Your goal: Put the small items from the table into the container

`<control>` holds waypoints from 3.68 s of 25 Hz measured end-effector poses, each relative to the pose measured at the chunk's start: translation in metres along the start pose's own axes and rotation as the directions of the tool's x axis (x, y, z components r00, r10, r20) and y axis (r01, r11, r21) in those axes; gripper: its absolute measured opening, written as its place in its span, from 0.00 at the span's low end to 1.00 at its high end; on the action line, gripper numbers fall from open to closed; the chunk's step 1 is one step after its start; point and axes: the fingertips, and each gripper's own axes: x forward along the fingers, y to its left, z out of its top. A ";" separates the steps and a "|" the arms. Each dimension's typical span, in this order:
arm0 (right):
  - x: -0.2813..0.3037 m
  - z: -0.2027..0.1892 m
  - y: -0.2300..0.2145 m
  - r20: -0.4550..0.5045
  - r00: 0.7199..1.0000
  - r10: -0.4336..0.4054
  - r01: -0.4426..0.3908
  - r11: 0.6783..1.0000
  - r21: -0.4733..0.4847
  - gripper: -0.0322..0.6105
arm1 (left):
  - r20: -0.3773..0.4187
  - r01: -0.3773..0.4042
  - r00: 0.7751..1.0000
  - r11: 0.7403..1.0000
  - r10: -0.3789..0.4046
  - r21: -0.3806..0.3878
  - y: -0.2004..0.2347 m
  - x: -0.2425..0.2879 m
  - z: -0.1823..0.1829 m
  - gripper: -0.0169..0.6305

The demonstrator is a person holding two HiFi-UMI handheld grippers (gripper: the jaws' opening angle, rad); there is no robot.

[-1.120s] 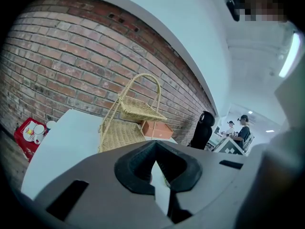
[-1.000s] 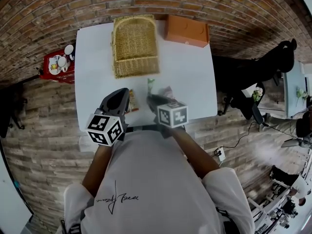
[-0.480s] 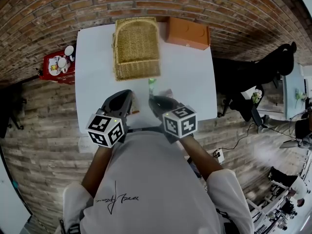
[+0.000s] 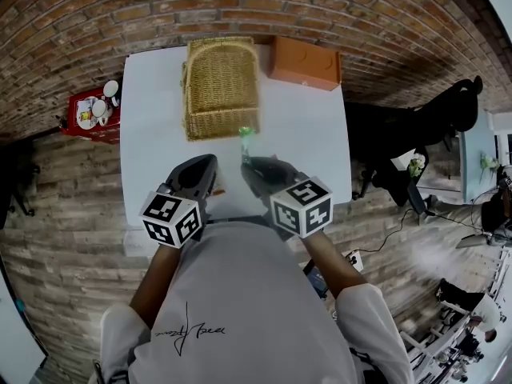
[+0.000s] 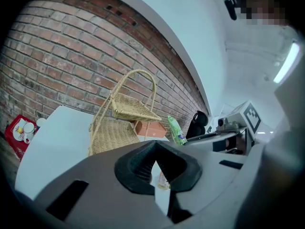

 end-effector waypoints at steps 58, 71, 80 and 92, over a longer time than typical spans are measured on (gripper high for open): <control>0.071 0.113 -0.054 0.001 0.993 -0.115 0.112 0.962 -0.249 0.17 | 0.012 -0.010 1.000 0.999 0.011 -0.035 0.014 -0.013 0.003 0.04; 0.078 0.106 -0.059 -0.019 0.988 -0.152 0.142 0.960 -0.243 0.17 | 0.007 -0.020 1.000 0.999 0.020 -0.046 0.016 -0.014 0.002 0.04; 0.079 0.106 -0.056 0.007 0.989 -0.146 0.144 0.964 -0.221 0.19 | 0.008 -0.020 1.000 0.999 0.021 -0.048 0.017 -0.014 0.000 0.04; 0.069 0.109 -0.051 0.060 0.989 -0.133 0.143 0.966 -0.215 0.19 | -0.001 -0.015 1.000 0.999 0.015 -0.046 0.013 -0.011 -0.002 0.04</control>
